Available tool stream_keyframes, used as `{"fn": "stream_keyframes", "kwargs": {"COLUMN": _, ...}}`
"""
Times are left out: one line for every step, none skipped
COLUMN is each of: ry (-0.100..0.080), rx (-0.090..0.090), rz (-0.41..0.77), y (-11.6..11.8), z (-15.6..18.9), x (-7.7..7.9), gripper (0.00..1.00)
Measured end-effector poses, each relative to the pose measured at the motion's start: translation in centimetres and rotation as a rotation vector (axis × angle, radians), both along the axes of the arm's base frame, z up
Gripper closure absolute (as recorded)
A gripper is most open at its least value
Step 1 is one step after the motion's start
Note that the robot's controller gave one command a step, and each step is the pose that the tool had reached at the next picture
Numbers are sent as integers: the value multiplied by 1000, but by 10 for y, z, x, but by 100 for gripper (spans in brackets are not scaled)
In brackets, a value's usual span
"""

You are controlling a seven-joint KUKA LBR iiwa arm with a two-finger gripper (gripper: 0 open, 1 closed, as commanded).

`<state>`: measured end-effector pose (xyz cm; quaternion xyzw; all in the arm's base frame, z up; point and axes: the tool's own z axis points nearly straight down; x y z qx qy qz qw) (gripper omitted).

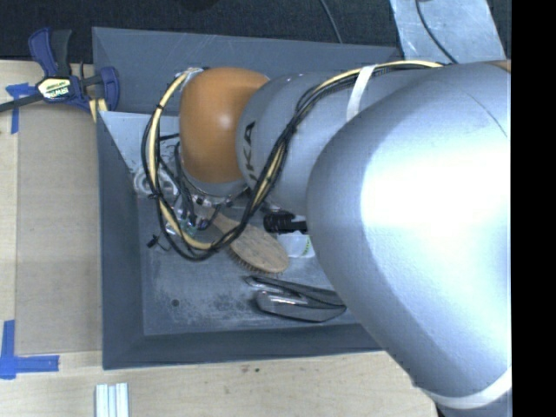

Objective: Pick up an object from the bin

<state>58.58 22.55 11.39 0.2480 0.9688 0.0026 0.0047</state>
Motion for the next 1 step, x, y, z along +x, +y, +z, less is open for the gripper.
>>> {"fn": "stream_keyframes", "kwargs": {"ry": 20, "rx": -7, "rz": 17, "y": -3, "z": 22, "x": -13, "gripper": 0}}
